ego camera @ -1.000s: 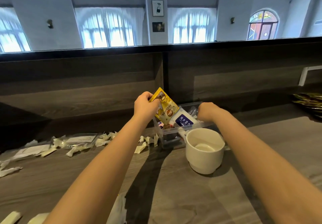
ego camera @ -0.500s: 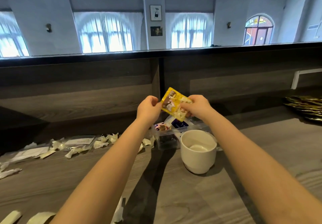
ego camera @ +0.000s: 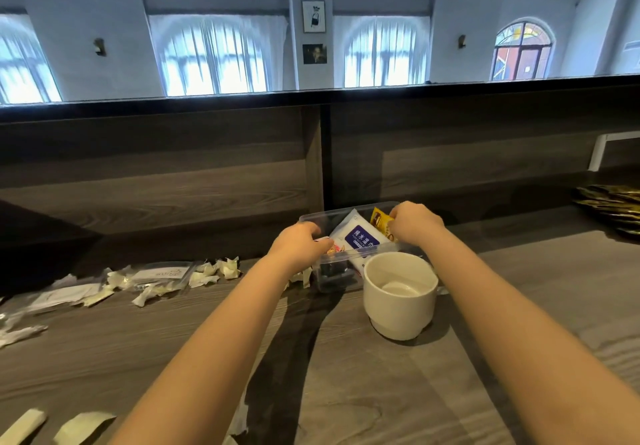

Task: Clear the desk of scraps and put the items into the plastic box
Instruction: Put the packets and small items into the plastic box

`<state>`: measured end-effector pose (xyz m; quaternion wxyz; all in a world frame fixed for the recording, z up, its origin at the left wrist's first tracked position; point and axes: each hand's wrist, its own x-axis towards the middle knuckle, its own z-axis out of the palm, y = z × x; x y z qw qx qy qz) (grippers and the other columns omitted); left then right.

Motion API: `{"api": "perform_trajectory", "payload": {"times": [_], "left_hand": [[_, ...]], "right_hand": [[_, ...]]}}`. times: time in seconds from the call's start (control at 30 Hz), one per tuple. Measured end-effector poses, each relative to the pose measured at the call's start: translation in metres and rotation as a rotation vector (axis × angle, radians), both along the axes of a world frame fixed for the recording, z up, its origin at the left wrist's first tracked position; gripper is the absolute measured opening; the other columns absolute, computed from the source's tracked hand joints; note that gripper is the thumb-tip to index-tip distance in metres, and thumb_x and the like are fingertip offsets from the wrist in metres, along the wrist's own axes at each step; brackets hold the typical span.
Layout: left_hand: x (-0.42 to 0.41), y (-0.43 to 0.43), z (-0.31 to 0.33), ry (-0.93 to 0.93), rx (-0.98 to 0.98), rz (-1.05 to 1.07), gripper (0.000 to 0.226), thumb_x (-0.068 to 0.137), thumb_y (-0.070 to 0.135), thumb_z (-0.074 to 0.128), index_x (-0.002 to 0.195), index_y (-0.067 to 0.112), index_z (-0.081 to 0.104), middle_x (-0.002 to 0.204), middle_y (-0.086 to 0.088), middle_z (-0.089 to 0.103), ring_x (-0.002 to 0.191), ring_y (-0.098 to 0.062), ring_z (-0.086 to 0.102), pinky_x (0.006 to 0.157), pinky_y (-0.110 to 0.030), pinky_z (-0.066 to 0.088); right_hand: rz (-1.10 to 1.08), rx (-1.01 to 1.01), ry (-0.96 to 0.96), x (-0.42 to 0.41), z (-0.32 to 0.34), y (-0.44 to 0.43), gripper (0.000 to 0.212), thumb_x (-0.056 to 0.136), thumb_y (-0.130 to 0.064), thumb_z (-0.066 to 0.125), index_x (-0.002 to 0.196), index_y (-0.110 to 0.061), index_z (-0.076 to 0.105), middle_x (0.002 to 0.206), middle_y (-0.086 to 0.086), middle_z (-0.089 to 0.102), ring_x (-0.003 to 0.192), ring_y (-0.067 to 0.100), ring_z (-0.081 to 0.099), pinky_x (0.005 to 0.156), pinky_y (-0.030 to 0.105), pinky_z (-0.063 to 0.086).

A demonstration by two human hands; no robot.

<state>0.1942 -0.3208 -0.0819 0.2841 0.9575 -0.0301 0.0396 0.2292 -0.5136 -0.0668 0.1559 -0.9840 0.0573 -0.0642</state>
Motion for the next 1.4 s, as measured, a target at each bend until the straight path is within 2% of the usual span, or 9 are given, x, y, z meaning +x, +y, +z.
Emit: {"api": "perform_trajectory", "payload": {"times": [0.2, 0.3, 0.43, 0.6, 0.77, 0.9, 1.13, 1.27, 1.4], "left_hand": [[-0.006, 0.002, 0.004, -0.061, -0.007, 0.004, 0.052, 0.093, 0.036, 0.052, 0.140, 0.017, 0.040, 0.143, -0.004, 0.044, 0.128, -0.022, 0.045, 0.099, -0.034, 0.042], [-0.013, 0.008, 0.013, -0.066, -0.008, 0.014, 0.051, 0.093, 0.034, 0.052, 0.140, 0.018, 0.039, 0.142, -0.004, 0.045, 0.127, -0.021, 0.047, 0.096, -0.031, 0.043], [-0.033, 0.021, 0.031, -0.035, 0.089, 0.012, 0.048, 0.093, 0.033, 0.053, 0.136, 0.016, 0.043, 0.135, -0.006, 0.051, 0.120, -0.021, 0.051, 0.089, -0.030, 0.044], [-0.079, 0.056, 0.051, 0.008, 0.244, 0.075, 0.047, 0.092, 0.033, 0.054, 0.135, 0.016, 0.045, 0.134, -0.007, 0.052, 0.116, -0.022, 0.053, 0.088, -0.031, 0.044], [-0.139, 0.098, 0.057, -0.007, 0.272, 0.119, 0.042, 0.092, 0.032, 0.055, 0.130, 0.014, 0.050, 0.127, -0.006, 0.055, 0.113, -0.021, 0.054, 0.086, -0.029, 0.043], [-0.188, 0.128, 0.048, -0.053, 0.264, 0.138, 0.036, 0.091, 0.034, 0.055, 0.121, 0.014, 0.056, 0.119, -0.006, 0.060, 0.106, -0.020, 0.057, 0.089, -0.033, 0.049], [-0.249, 0.190, 0.019, 0.034, 0.337, 0.167, 0.030, 0.090, 0.030, 0.056, 0.113, 0.011, 0.061, 0.114, -0.008, 0.063, 0.102, -0.021, 0.058, 0.085, -0.033, 0.046], [-0.264, 0.225, 0.002, 0.183, 0.306, 0.199, 0.030, 0.088, 0.033, 0.059, 0.112, 0.016, 0.059, 0.115, -0.004, 0.062, 0.098, -0.017, 0.056, 0.081, -0.028, 0.047], [-0.274, 0.241, -0.010, 0.306, 0.305, 0.181, 0.047, 0.082, 0.037, 0.067, 0.122, 0.016, 0.055, 0.123, -0.002, 0.058, 0.109, -0.019, 0.055, 0.082, -0.027, 0.046]], "right_hand": [[0.042, -0.038, -0.015, -0.008, 0.005, 0.003, 0.042, 0.092, -0.027, 0.055, 0.133, -0.019, 0.048, 0.128, 0.010, 0.056, 0.115, 0.028, 0.053, 0.093, 0.042, 0.049], [0.136, -0.018, -0.017, -0.018, 0.012, 0.011, 0.041, 0.093, -0.027, 0.055, 0.132, -0.019, 0.048, 0.128, 0.009, 0.056, 0.114, 0.027, 0.054, 0.095, 0.044, 0.048], [0.264, 0.010, -0.044, -0.043, 0.024, 0.031, 0.037, 0.092, -0.024, 0.054, 0.128, -0.019, 0.051, 0.125, 0.009, 0.059, 0.110, 0.025, 0.057, 0.092, 0.043, 0.051], [0.353, 0.001, -0.078, -0.094, 0.039, 0.063, 0.037, 0.094, -0.026, 0.050, 0.130, -0.020, 0.051, 0.130, 0.007, 0.056, 0.115, 0.027, 0.054, 0.096, 0.043, 0.046], [0.427, 0.029, -0.130, -0.150, 0.032, 0.103, 0.033, 0.094, -0.028, 0.052, 0.126, -0.021, 0.054, 0.124, 0.005, 0.060, 0.111, 0.024, 0.056, 0.087, 0.037, 0.048], [0.480, 0.023, -0.154, -0.190, 0.025, 0.137, 0.033, 0.094, -0.030, 0.052, 0.125, -0.021, 0.056, 0.123, 0.004, 0.061, 0.112, 0.023, 0.056, 0.090, 0.038, 0.050], [0.441, -0.071, 0.053, -0.219, -0.002, 0.184, 0.029, 0.090, -0.033, 0.053, 0.107, -0.012, 0.063, 0.108, 0.007, 0.065, 0.095, 0.024, 0.060, 0.076, 0.034, 0.050], [0.354, -0.147, 0.208, -0.222, -0.017, 0.201, 0.037, 0.089, -0.034, 0.054, 0.118, -0.011, 0.058, 0.118, 0.007, 0.060, 0.105, 0.025, 0.057, 0.078, 0.033, 0.046], [0.268, -0.161, 0.269, -0.227, -0.027, 0.214, 0.040, 0.085, -0.032, 0.059, 0.119, -0.012, 0.056, 0.119, 0.007, 0.058, 0.106, 0.026, 0.057, 0.078, 0.033, 0.048]]}}
